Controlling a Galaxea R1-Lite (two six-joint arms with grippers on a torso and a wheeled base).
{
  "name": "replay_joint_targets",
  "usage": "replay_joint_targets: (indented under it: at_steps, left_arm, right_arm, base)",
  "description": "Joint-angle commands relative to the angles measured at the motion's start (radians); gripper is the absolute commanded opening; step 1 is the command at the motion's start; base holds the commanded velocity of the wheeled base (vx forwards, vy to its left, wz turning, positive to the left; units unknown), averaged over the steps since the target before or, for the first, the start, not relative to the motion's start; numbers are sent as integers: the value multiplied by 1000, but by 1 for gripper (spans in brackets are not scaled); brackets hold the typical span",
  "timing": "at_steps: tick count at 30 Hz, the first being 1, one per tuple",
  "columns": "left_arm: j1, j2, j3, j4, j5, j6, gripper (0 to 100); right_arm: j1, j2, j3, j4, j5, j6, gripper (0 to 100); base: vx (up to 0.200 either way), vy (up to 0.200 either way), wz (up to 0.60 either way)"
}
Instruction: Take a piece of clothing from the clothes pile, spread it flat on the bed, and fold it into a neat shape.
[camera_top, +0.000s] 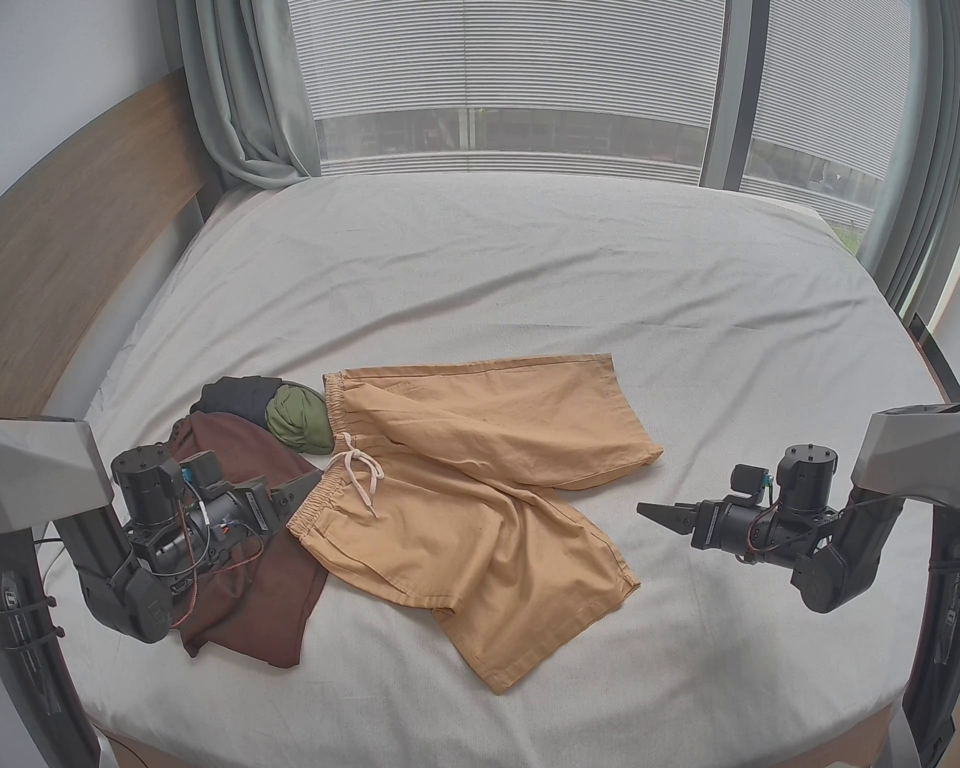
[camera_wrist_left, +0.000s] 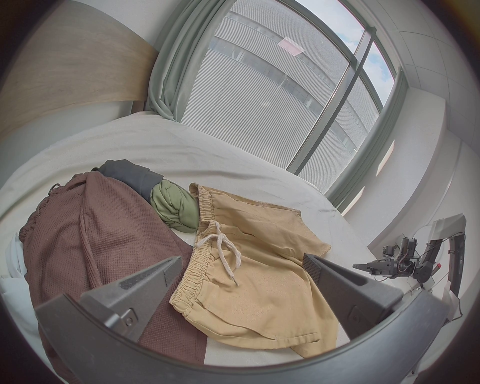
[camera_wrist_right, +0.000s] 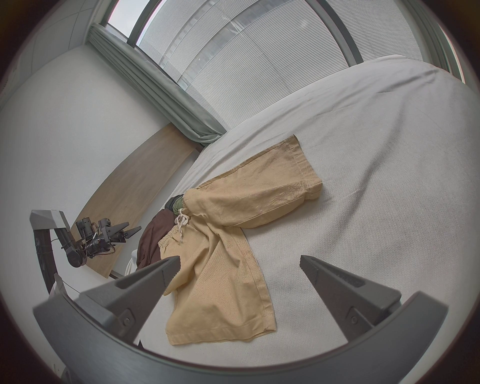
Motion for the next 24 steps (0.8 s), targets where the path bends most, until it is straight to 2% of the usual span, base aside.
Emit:
replay_joint_targets:
  at_steps: [1,13,24]
  left_arm:
    - [-5,6,4,1,0,-1,100]
    - [-3,40,7,-32,0,-1,100]
    - [-5,57,15,-61,-1,-1,100]
  right_arm:
    - [6,1,6,0,1,0,100]
    - [15,13,20,30,4,0,100]
    - [6,139,-19,38,4,9,100]
  base:
    - [0,0,0]
    - [0,0,0]
    - [0,0,0]
